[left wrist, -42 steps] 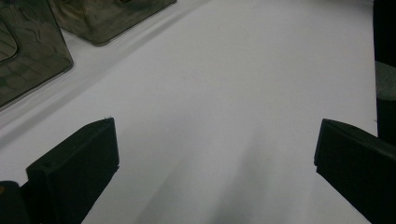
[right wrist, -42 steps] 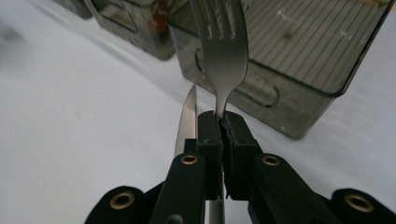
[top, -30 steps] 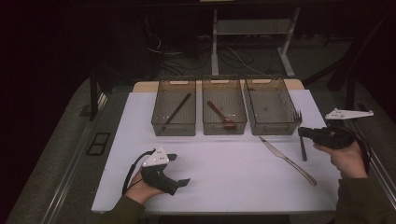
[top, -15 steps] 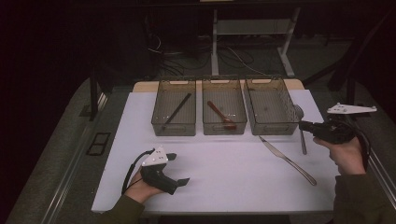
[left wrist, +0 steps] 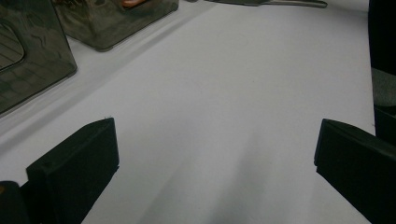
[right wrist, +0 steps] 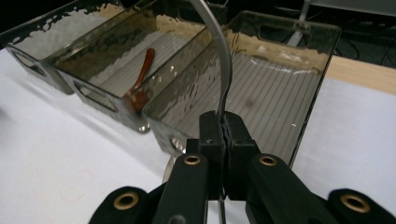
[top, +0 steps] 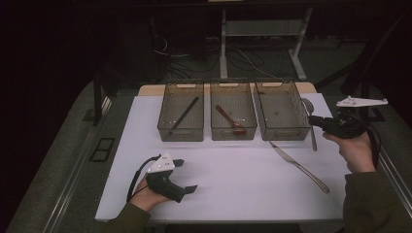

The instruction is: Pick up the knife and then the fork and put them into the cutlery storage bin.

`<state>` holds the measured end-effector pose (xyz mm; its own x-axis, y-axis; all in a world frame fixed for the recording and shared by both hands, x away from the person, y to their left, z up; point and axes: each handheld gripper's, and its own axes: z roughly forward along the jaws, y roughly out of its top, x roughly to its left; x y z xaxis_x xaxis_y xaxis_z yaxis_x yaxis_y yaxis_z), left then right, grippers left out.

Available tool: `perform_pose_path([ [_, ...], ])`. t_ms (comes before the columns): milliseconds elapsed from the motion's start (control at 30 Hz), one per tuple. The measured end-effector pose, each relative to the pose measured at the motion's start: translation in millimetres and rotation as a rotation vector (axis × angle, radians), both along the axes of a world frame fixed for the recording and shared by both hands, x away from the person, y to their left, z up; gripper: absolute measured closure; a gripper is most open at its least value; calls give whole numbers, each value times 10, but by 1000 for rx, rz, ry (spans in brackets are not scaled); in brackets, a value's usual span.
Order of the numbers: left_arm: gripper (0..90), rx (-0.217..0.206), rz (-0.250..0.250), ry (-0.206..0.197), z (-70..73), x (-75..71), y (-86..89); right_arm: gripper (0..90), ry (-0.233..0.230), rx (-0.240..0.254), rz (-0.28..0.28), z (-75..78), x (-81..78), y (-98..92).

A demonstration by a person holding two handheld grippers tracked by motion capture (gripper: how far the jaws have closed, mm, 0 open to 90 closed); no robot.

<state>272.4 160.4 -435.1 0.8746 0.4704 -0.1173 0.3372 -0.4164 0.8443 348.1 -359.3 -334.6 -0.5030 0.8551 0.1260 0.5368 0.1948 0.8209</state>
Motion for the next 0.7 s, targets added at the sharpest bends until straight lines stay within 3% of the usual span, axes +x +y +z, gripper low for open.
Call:
perform_pose_path([
  [400, 0, -4, -6, -3, 7, -8, -12, 883, -26, -16, -16, 253, 334, 165],
  [700, 0, -6, -11, -3, 9, -14, -19, 883, -22, -58, -31, 311, 636, 305],
])
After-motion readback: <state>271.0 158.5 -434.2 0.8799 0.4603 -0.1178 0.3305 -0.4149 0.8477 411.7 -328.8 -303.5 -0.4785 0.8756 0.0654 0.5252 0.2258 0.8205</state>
